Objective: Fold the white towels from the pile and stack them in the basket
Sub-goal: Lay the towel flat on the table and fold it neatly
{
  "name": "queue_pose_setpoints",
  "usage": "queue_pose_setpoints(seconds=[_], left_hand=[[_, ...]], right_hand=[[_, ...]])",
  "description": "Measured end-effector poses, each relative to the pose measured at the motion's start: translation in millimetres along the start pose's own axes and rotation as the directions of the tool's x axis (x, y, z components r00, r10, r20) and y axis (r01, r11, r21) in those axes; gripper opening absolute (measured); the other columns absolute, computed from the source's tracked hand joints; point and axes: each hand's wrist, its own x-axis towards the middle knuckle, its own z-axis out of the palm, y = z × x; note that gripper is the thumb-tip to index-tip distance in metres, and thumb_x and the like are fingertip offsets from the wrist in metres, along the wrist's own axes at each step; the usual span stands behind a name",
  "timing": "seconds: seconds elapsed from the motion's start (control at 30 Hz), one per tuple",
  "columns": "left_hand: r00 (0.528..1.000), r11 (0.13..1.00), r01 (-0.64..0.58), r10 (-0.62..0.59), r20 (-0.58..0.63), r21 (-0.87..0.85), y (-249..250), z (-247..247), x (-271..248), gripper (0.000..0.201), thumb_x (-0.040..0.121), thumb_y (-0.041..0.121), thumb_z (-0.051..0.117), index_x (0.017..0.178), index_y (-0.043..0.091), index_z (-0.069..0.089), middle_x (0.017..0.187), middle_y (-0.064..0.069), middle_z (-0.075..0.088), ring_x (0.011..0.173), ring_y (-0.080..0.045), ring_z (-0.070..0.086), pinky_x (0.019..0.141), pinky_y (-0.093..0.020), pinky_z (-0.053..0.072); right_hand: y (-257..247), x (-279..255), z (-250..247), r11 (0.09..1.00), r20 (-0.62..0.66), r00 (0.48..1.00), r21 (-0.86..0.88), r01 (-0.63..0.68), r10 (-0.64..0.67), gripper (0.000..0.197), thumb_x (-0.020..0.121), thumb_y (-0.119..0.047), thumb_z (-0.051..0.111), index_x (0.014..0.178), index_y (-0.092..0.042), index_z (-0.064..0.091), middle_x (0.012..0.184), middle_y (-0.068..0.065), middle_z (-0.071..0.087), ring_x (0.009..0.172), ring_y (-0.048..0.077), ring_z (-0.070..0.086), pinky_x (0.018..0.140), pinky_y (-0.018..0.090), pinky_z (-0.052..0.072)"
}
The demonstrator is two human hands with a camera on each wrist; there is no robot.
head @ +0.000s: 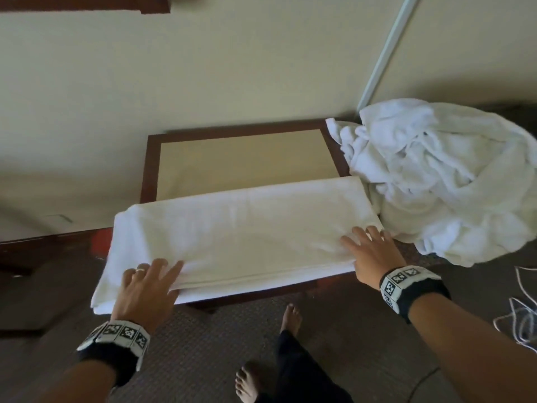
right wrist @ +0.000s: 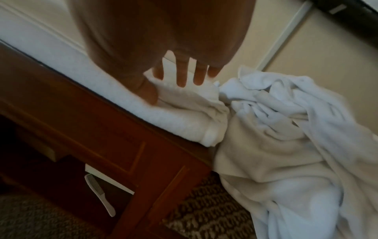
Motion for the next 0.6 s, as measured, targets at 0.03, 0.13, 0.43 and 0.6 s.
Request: queue_pose_setpoints(seconds=[0.03,0.13,0.43,0.6], left_hand=[[1.000,0.999,-0.021,0.021,-0.020,-0.036,-1.4,1.0,-0.2,0.063,0.065,0.024,0.090,0.124,0.017,0.069,0.118,-0.014,0.063,0.093,-0.044,0.063,0.076,-0.059,0.052],[0.988,0.979,-0.119,0.100,-0.118,-0.165,-9.6,15.6,-8.4,0.049,0.090,0.031,0.055,0.138,0.017,0.060,0.141,-0.016,0.055,0.117,-0.047,0.058,0.087,-0.062,0.055],[0.999,0.998,-0.048,0.048,0.001,-0.032,-8.6,24.4,18.4,0.055,0.089,0.028,0.068,0.142,0.024,0.055,0.151,-0.012,0.049,0.128,-0.048,0.053,0.086,-0.071,0.049],[0.994,0.978,0.107,-0.103,0.032,-0.180,-13.0,8.5,69.8,0.058,0.094,0.026,0.067,0.148,0.031,0.048,0.157,-0.009,0.042,0.137,-0.045,0.045,0.094,-0.070,0.047]], right_hand=[[-1.2,-2.3,2.0,0.998,-0.021,0.999,0.055,0.037,-0.035,0.056,0.083,-0.013,0.059,0.136,-0.027,0.045,0.141,0.001,0.043,0.122,0.028,0.045,0.096,0.041,0.042],[0.6,-12.5,6.7,0.965,-0.047,0.999,0.261,0.024,-0.012,0.047,0.091,-0.001,0.052,0.135,-0.016,0.052,0.140,0.004,0.051,0.122,0.027,0.051,0.094,0.040,0.052],[3.6,20.1,31.6,0.988,-0.034,0.999,0.154,-0.020,0.025,0.053,0.086,-0.013,0.063,0.137,-0.015,0.048,0.148,0.011,0.045,0.134,0.038,0.043,0.101,0.059,0.043],[3.3,78.1,9.4,0.971,0.066,0.983,0.158,-0.179,0.170,0.059,0.094,-0.011,0.043,0.146,-0.031,0.024,0.158,-0.004,0.020,0.138,0.038,0.029,0.107,0.068,0.027]])
